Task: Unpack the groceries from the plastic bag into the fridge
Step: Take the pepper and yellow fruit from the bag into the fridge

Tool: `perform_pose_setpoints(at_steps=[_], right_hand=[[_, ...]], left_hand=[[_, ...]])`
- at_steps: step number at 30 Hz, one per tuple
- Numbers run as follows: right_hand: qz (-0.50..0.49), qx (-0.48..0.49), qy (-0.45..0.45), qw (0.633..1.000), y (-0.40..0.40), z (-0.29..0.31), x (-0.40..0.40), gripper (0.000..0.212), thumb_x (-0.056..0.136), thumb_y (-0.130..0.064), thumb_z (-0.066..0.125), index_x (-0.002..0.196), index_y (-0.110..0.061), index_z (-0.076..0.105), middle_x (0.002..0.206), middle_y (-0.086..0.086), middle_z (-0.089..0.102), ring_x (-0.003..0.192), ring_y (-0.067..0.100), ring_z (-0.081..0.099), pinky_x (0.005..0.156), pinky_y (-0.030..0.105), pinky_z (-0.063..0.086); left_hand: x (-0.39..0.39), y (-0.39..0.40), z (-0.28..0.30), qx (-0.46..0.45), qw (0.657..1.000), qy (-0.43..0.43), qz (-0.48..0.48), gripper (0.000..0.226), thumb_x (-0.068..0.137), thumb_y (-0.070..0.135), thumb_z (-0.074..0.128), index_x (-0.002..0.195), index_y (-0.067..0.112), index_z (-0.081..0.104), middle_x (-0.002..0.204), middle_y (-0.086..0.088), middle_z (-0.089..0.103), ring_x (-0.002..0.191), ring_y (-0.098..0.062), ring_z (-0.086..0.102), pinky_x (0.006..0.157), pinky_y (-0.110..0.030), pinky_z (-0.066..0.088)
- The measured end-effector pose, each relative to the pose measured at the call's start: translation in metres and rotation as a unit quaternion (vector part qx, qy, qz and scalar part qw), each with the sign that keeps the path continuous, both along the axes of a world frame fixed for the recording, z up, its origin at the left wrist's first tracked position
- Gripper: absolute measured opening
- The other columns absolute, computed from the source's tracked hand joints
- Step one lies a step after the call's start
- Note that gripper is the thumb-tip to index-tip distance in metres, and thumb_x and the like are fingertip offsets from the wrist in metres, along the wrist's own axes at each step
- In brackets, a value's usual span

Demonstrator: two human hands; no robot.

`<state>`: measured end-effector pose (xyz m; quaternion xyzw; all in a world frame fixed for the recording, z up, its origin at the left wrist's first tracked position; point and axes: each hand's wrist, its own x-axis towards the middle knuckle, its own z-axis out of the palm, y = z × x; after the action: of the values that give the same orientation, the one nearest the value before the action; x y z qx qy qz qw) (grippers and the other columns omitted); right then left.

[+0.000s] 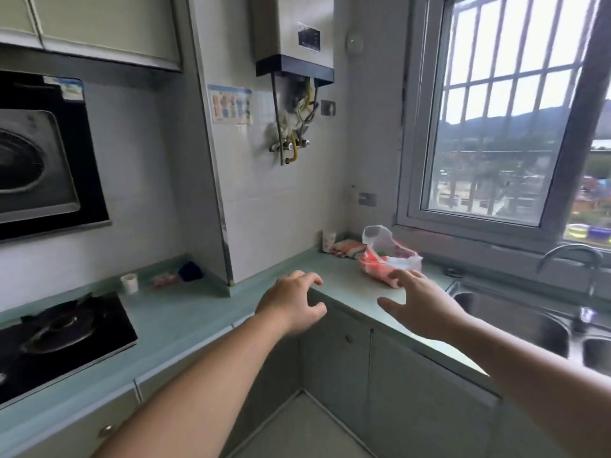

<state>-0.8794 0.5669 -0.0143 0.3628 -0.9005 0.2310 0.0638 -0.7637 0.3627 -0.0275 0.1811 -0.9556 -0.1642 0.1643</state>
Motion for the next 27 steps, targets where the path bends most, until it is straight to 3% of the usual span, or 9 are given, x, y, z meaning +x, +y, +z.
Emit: perform_pose_setpoints(at_steps=[9, 17, 24, 27], right_hand=[[-0.065, 0.009, -0.008, 0.998, -0.090, 0.001, -0.097, 0.057, 0.088, -0.050, 0.057, 0.136, -0.023, 0.043, 0.134, 0.000, 0.052, 0.115, 0.020, 0.055, 0.092, 0.035, 0.049], [-0.115, 0.000, -0.027, 0.993, -0.102, -0.017, -0.200, 0.055, 0.087, -0.050, 0.057, 0.134, -0.025, 0.044, 0.130, -0.002, 0.054, 0.106, 0.016, 0.058, 0.087, 0.030, 0.049], [-0.114, -0.036, -0.086, 0.989, -0.117, -0.038, -0.316, 0.061, 0.085, -0.051, 0.060, 0.135, -0.019, 0.047, 0.133, 0.001, 0.053, 0.111, 0.018, 0.055, 0.084, 0.024, 0.043], [-0.111, -0.031, -0.078, 0.990, -0.127, -0.046, -0.363, 0.054, 0.086, -0.047, 0.061, 0.132, -0.020, 0.048, 0.130, 0.001, 0.055, 0.110, 0.018, 0.055, 0.089, 0.030, 0.046]], left_hand=[[-0.140, -0.096, -0.008, 0.010, 0.997, -0.013, -0.070, 0.047, 0.082, 0.043, 0.056, 0.127, 0.033, 0.050, 0.136, 0.008, 0.048, 0.124, -0.016, 0.046, 0.099, -0.038, 0.044], [-0.263, -0.123, -0.025, 0.029, 0.993, -0.025, -0.115, 0.045, 0.082, 0.042, 0.056, 0.126, 0.033, 0.050, 0.133, 0.008, 0.048, 0.121, -0.014, 0.046, 0.097, -0.037, 0.045], [-0.363, -0.141, -0.027, 0.031, 0.993, -0.044, -0.105, 0.045, 0.079, 0.044, 0.057, 0.123, 0.035, 0.053, 0.131, 0.008, 0.050, 0.120, -0.015, 0.048, 0.097, -0.042, 0.046], [-0.403, -0.147, -0.031, 0.044, 0.993, -0.042, -0.098, 0.042, 0.081, 0.041, 0.058, 0.122, 0.034, 0.054, 0.129, 0.006, 0.050, 0.120, -0.016, 0.049, 0.097, -0.042, 0.047]])
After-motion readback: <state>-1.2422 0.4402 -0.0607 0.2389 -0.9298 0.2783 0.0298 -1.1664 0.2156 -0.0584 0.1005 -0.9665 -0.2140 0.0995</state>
